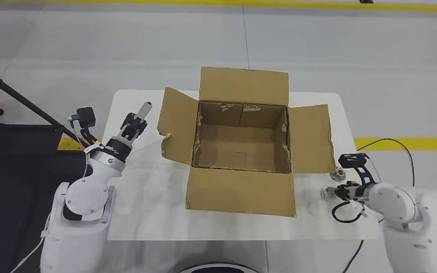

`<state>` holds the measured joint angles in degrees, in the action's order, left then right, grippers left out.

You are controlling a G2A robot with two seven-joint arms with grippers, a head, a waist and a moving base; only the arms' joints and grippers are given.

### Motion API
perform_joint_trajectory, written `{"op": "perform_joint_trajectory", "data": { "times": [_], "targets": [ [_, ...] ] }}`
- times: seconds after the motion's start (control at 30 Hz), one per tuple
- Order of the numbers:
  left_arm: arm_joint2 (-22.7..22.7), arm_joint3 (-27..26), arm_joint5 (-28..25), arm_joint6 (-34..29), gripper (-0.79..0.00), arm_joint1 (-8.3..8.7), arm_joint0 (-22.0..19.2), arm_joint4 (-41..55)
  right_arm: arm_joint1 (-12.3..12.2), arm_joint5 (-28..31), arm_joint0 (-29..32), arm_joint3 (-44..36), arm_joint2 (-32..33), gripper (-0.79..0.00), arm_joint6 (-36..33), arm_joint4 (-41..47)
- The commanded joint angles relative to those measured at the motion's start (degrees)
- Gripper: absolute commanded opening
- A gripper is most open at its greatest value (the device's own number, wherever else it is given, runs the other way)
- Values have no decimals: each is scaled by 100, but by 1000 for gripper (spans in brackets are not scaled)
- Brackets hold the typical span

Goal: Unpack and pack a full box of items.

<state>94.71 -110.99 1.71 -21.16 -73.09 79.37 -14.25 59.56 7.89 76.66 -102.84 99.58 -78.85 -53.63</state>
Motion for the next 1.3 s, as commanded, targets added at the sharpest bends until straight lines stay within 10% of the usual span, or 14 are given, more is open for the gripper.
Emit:
{"op": "perform_joint_trajectory", "data": {
  "times": [0.0, 0.43, 1.27],
  "targets": [
    [0, 0, 0, 0, 0, 0, 0, 0, -22, 21, 15, -188, 134, -22, -53, 67],
    [0, 0, 0, 0, 0, 0, 0, 0, -63, 133, -181, -978, 1308, 0, 899, 2854],
    [0, 0, 0, 0, 0, 0, 0, 0, -259, 531, -1996, 952, -798, 0, 82, 3753]
  ]
}}
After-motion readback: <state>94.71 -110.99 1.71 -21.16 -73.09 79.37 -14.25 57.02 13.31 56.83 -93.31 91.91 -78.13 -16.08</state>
